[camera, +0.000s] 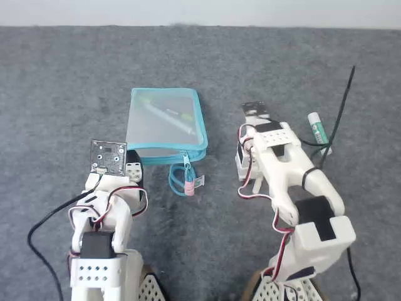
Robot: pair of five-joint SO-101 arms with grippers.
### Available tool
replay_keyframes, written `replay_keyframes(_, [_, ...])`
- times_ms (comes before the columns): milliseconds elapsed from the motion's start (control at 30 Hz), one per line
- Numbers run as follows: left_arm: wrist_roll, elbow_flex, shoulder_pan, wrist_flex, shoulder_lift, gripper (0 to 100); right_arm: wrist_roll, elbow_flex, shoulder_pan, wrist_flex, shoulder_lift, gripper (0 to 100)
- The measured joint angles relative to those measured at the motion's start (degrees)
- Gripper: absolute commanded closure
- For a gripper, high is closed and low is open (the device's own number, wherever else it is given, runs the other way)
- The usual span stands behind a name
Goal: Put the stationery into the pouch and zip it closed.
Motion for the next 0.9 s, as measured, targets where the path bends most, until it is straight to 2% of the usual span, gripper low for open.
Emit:
replay_keyframes(33, [0.00, 0.00, 0.00, 0.00, 0.00, 99, -0.35, 0.00, 0.62, 0.09, 0.00, 99.1])
replay_keyframes(167, [0.00, 0.00, 0.00, 0.00, 0.00, 99, -0.53, 0.09, 4.40, 0.18, 0.18, 99.5])
replay_keyframes(267, [0.00, 0.44, 0.09, -1.23, 0.00, 99, 4.48, -0.62, 5.63, 2.64, 0.26, 99.1])
replay_keyframes(400, [0.00, 5.98, 2.11, -8.70, 0.00, 99, 10.46, -1.58, 5.89, 10.46, -2.11, 99.1])
replay_keyframes(667, [0.79, 6.68, 2.46, -10.73, 0.00, 99, 22.59, -1.67, 5.71, 25.85, -27.43, 99.1])
replay_keyframes(767, [1.67, 6.68, 2.46, -10.73, 0.00, 99, 25.32, -1.67, 5.45, 31.91, -38.07, 99.1])
replay_keyframes(900, [1.67, 6.68, 2.46, -10.73, 0.00, 99, 26.55, -1.67, 1.23, 37.45, -50.20, 99.2])
